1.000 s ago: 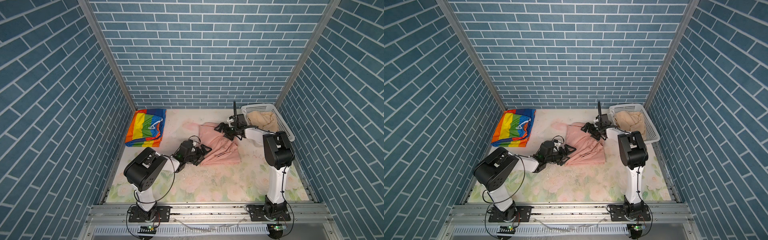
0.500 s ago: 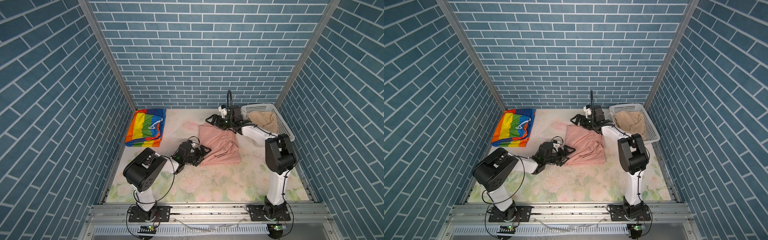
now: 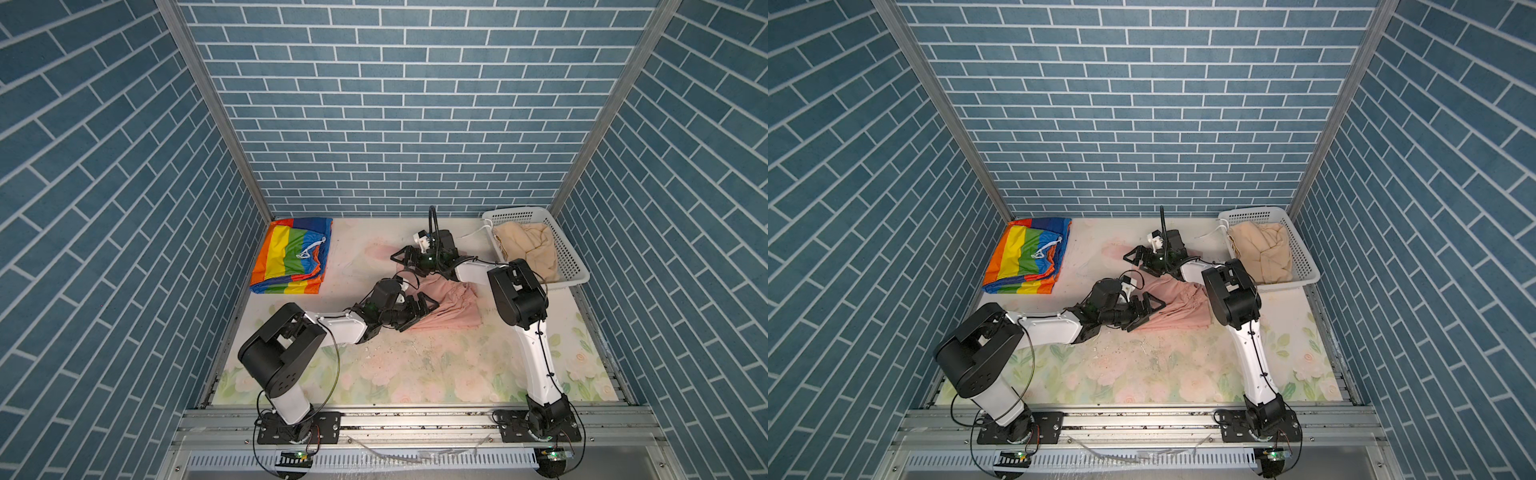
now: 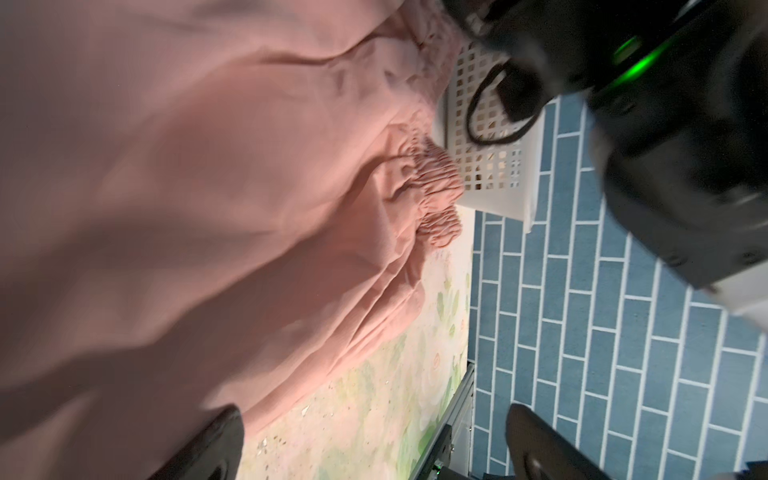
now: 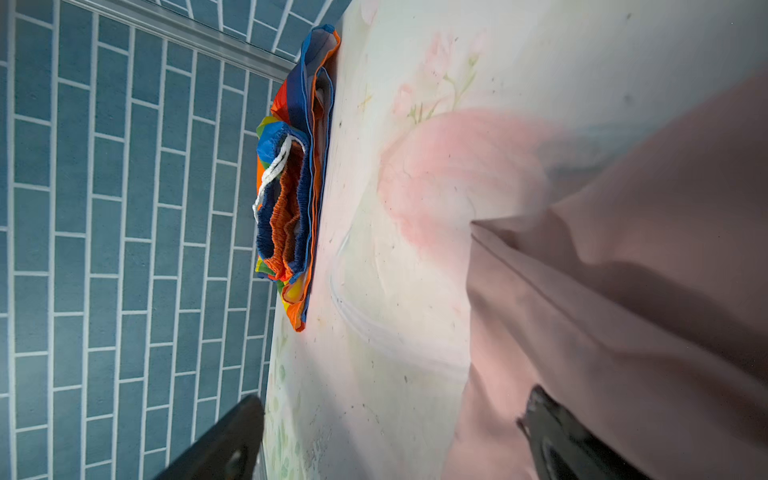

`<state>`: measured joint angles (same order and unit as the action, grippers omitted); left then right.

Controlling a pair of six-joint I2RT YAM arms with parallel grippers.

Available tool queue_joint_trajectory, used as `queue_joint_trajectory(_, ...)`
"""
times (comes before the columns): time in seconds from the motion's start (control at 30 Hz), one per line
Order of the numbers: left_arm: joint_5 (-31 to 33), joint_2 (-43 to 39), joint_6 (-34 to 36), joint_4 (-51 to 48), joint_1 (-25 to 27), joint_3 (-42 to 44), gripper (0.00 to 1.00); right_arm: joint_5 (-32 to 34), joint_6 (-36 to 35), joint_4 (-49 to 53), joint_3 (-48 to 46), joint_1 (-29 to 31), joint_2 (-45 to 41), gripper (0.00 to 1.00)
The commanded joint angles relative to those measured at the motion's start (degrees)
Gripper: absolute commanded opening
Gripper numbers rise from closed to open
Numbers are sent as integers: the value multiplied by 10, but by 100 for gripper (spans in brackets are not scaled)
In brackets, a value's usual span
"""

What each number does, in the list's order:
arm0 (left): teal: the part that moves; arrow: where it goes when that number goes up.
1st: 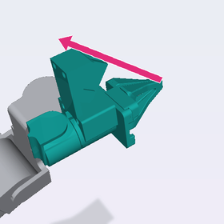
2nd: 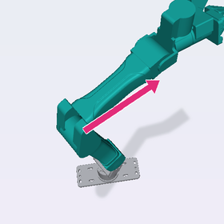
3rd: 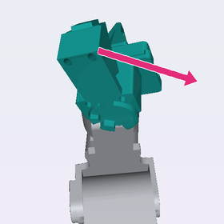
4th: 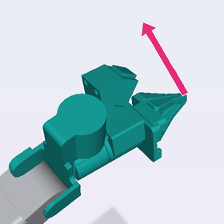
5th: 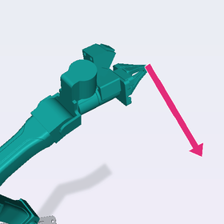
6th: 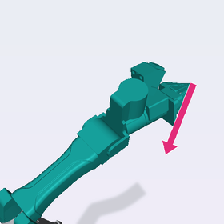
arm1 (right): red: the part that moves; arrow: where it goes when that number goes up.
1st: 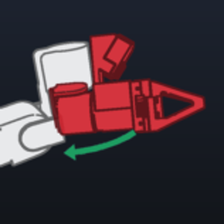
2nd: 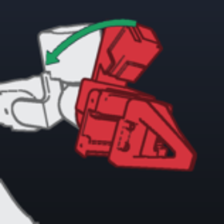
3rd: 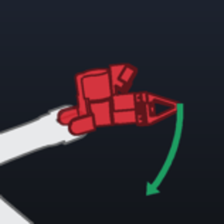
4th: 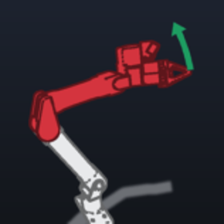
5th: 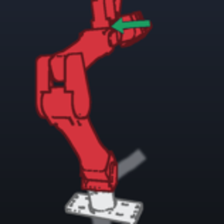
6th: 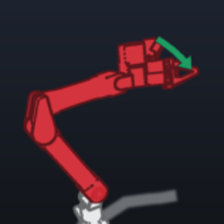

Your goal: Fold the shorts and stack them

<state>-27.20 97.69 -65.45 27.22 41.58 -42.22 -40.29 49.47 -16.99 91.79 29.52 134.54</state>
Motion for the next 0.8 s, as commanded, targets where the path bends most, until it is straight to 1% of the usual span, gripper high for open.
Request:
queue_joint_trajectory(0.0, 6, 24, 15, -2, 3, 19, 100, -15, -20, 8, 30, -10, 22, 98)
queue_joint_trajectory(0.1, 6, 39, 19, 3, 4, 38, 100, -20, -34, 22, 50, -20, 44, 98)
queue_joint_trajectory(0.27, 0, 61, -6, 51, 5, 75, 100, -34, -53, 51, 102, -31, 88, 99)
queue_joint_trajectory(0.37, -7, 44, 15, 27, 4, 70, 99, -41, -62, 84, 143, -38, 86, 99)
queue_joint_trajectory(0.43, 0, 13, 71, -46, 3, 38, 100, -39, -75, 121, 168, -43, 66, 99)
queue_joint_trajectory(0.53, 44, -50, 183, -207, 3, -40, 100, -21, -115, 191, 192, -47, 11, 98)
queue_joint_trajectory(0.63, 121, -96, 299, -356, 3, -124, 100, -4, -136, 230, 175, -59, -56, 99)
queue_joint_trajectory(0.67, 159, -103, 339, -396, 2, -151, 100, 4, -138, 234, 157, -66, -82, 99)
queue_joint_trajectory(0.73, 221, -104, 394, -457, -3, -196, 100, 23, -139, 243, 113, -80, -141, 98)
queue_joint_trajectory(0.77, 242, -94, 416, -485, -8, -222, 100, 32, -144, 254, 91, -88, -165, 98)
